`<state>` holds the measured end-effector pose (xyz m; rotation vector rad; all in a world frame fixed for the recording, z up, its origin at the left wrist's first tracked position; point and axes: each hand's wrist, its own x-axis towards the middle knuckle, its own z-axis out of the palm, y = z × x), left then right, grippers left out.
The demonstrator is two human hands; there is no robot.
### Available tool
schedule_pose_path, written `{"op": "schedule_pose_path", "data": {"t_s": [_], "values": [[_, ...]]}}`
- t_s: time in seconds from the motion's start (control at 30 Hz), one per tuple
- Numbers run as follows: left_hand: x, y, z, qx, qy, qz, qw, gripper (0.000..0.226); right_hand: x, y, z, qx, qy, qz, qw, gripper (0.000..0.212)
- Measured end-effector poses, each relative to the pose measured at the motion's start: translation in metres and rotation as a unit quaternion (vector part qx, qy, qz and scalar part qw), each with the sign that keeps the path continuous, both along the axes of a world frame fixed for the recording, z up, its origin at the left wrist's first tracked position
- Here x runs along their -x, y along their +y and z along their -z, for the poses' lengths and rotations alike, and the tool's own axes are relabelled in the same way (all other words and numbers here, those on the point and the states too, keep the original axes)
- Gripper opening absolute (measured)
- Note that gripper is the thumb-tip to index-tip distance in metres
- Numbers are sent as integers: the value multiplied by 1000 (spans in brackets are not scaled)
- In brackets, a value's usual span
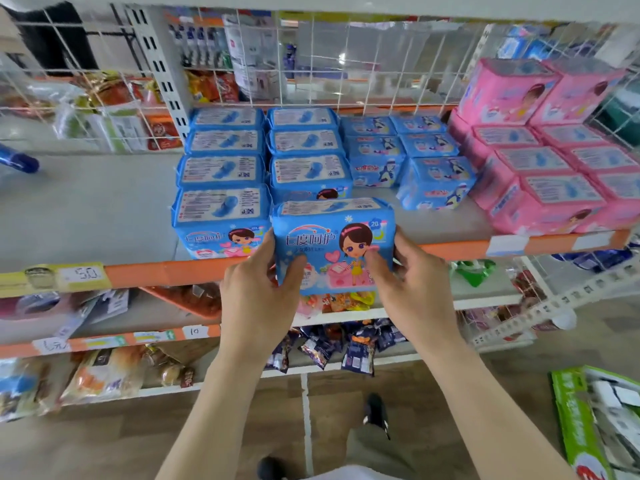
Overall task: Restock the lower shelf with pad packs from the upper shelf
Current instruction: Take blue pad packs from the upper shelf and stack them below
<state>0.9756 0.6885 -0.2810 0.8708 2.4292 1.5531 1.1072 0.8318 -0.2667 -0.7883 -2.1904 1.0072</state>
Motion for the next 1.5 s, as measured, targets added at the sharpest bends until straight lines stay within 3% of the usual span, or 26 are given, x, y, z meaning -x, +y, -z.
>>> {"op": "schedule_pose_path", "data": {"t_s": [0.17,0.3,0.47,0.67,0.9,1.03,1.2,1.37,1.5], "values": [[12,19,7,22,18,-57,998,36,22,29,6,-9,-12,-39,999,34],[8,43,9,36,14,-93,995,30,30,59,17,-12,-17,-77,997,31],[-3,74,9,45,10,-135,990,60,27,86,23,-5,-10,-91,996,47],[-9,84,12,45,45,-156,986,53,28,100,30,7,18,-122,992,27],[22,63,25,-22,22,-195,980,50,47,84,42,-6,34,-123,992,29],[34,51,31,-34,76,-172,982,48,58,74,51,-20,59,-92,994,28],[41,51,30,33,186,-114,975,44,63,72,63,-36,67,-76,994,28],[32,58,33,87,197,-84,973,67,70,73,71,-43,82,-59,994,33],[34,66,37,101,225,-94,964,68,78,73,75,-61,89,-49,993,37]]}}
